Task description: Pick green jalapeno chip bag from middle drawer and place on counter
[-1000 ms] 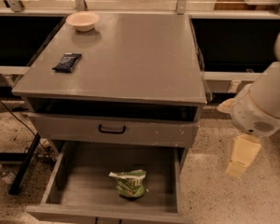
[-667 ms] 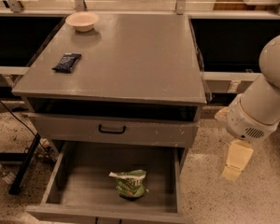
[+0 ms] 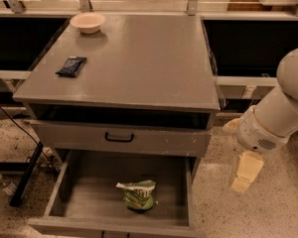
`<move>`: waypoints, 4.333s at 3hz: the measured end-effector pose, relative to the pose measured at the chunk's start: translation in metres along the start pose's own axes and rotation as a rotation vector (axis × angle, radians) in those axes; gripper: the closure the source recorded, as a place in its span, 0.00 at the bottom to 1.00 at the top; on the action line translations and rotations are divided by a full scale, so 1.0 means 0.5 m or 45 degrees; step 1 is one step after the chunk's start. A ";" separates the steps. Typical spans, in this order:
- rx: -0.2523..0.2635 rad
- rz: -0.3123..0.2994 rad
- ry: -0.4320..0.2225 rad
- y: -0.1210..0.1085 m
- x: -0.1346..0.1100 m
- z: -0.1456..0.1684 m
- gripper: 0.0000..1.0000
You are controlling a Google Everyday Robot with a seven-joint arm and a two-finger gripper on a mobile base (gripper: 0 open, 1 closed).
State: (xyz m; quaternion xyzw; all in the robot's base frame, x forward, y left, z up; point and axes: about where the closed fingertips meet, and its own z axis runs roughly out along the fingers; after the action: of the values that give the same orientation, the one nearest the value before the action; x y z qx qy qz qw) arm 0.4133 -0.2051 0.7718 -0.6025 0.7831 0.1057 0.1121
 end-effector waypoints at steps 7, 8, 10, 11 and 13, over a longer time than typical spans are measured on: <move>-0.152 -0.117 -0.302 0.034 -0.077 0.200 0.00; -0.170 -0.081 -0.318 0.031 -0.086 0.247 0.00; -0.258 -0.027 -0.336 0.008 -0.098 0.352 0.00; -0.262 -0.024 -0.339 0.008 -0.098 0.357 0.00; -0.319 0.016 -0.385 0.017 -0.102 0.453 0.00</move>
Offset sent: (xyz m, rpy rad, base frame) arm 0.0045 0.0339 -0.0506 0.1746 0.0243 0.1056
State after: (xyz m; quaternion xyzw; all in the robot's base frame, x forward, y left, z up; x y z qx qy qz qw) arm 0.4287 -0.0880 0.5718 -0.5841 0.7417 0.2924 0.1520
